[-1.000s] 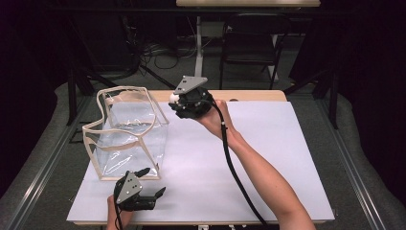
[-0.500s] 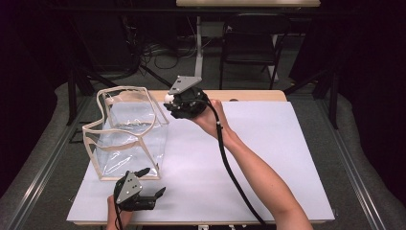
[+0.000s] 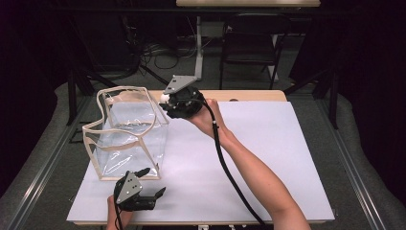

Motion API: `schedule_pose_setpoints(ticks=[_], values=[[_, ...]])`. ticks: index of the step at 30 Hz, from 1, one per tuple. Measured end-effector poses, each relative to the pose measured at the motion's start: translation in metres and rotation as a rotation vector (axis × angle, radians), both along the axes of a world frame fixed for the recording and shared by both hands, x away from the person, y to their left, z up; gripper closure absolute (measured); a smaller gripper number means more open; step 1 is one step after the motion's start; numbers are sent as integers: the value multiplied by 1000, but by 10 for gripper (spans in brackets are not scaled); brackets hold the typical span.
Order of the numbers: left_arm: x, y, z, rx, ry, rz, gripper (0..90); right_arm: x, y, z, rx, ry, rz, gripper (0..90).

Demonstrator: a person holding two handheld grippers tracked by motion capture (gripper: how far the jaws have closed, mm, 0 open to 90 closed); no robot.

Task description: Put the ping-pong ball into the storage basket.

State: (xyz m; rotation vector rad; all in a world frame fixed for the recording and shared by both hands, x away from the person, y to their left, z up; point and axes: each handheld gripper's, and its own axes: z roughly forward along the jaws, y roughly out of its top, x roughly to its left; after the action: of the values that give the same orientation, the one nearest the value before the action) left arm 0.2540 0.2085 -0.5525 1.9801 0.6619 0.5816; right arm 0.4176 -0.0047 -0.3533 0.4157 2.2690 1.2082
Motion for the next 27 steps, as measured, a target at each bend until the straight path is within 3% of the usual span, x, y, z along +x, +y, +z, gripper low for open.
schedule_pose_setpoints(ticks=[27], values=[[0,0,0,-1,-3,-2,160,-2,27,8,-16,6,46,514]])
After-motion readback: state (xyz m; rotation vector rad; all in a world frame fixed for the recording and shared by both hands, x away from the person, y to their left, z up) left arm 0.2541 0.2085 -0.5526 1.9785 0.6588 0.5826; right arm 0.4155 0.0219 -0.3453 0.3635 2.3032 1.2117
